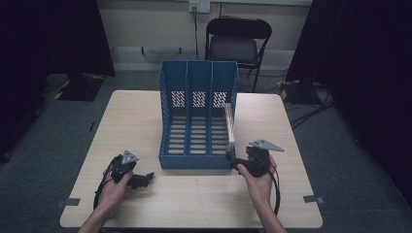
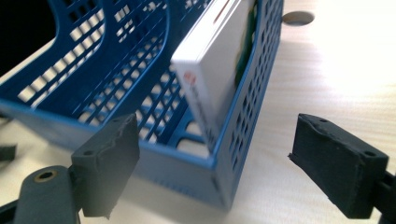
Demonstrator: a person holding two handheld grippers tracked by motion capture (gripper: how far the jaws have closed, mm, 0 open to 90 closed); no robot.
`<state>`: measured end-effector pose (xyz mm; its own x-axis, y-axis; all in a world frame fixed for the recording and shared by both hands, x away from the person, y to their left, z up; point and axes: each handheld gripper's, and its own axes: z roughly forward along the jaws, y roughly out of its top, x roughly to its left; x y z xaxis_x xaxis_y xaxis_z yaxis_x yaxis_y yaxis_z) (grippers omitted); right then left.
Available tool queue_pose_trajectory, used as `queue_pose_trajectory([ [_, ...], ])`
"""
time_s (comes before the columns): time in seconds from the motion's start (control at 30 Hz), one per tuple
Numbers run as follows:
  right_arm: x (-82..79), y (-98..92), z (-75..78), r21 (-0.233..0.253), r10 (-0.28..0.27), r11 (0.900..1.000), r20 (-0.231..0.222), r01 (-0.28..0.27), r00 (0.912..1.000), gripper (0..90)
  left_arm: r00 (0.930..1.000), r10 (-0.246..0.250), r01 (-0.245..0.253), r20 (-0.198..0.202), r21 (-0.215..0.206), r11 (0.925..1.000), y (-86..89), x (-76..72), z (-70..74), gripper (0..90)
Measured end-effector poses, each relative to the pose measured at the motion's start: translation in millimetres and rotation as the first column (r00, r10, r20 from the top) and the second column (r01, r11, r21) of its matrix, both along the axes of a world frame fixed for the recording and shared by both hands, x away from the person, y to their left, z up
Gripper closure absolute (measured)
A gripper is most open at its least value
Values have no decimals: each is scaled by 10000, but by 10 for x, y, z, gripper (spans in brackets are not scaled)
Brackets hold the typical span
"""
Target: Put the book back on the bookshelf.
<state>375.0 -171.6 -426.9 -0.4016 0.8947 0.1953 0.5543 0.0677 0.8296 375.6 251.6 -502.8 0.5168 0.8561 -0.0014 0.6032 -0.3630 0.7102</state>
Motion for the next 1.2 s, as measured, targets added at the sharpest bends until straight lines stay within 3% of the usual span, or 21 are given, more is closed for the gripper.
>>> queue_pose_trajectory([
  [0.23,-209,-132,-96,-415,677,9968,-74,-680,9977,144,10000,21,-21,12,-11,10000,-1,-2,-1,0],
  [0.4,-296,-283,-215,-125,1191,9928,-341,-1195,9923,150,10000,35,-35,11,16,10000,-2,-5,-1,1],
  [0.63,-326,-453,-384,-1012,1155,9868,-1110,-1268,9871,145,9998,197,-196,72,-107,9998,-14,-11,-5,1],
  [0.7,-303,-487,-430,-1534,910,9819,-1348,-1115,9867,145,9998,204,-203,73,-106,9997,-14,-11,-5,1],
  [0.93,-205,-650,-635,-2084,273,9758,-1851,-664,9824,153,9997,208,-208,82,-110,9997,-15,-11,-6,1],
  [0.97,-204,-654,-650,-2379,110,9699,-1686,-515,9856,154,9998,190,-190,80,-103,9998,-13,-11,-5,1],
  [1.03,-191,-659,-659,-2413,-16,9697,-1597,-375,9872,148,9998,196,-195,79,-124,9997,-14,-11,-6,1],
  [1.1,-201,-637,-697,-2748,-87,9612,-1171,-239,9931,133,9997,210,-209,84,-119,9997,-15,-11,-6,1],
  [1.13,-212,-634,-729,-2620,-33,9649,-891,-202,9960,125,9998,198,-197,81,-122,9997,-14,-11,-6,1],
  [1.2,-211,-636,-734,-2618,-1,9649,-833,-218,9965,126,9997,223,-223,42,-51,9997,-15,-13,-1,1],
])
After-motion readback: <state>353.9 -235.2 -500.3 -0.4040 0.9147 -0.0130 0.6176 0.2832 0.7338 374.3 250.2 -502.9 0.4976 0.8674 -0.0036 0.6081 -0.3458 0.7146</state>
